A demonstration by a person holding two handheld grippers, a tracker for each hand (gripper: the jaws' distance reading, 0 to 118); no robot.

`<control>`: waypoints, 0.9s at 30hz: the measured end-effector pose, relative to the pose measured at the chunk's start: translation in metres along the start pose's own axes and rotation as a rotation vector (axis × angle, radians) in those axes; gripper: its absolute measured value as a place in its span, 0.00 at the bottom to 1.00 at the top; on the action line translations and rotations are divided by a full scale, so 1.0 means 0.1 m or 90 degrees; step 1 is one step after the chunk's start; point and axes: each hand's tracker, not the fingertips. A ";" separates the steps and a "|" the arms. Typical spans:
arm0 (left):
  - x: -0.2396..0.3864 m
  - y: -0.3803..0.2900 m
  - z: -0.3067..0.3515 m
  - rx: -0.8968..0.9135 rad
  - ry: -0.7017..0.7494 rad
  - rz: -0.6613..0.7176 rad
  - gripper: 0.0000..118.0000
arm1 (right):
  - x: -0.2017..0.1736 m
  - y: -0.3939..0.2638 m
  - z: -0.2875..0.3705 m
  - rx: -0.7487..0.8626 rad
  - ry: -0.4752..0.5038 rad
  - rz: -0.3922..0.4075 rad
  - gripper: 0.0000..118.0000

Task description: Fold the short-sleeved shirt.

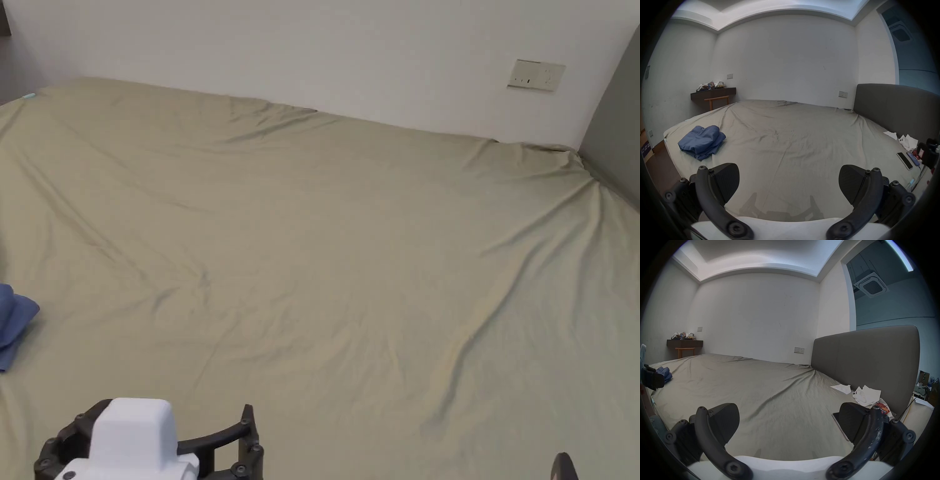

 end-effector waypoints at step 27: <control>-0.07 -0.07 0.22 0.076 -0.017 0.015 1.00 | 0.01 -0.02 0.00 -0.003 0.004 -0.005 1.00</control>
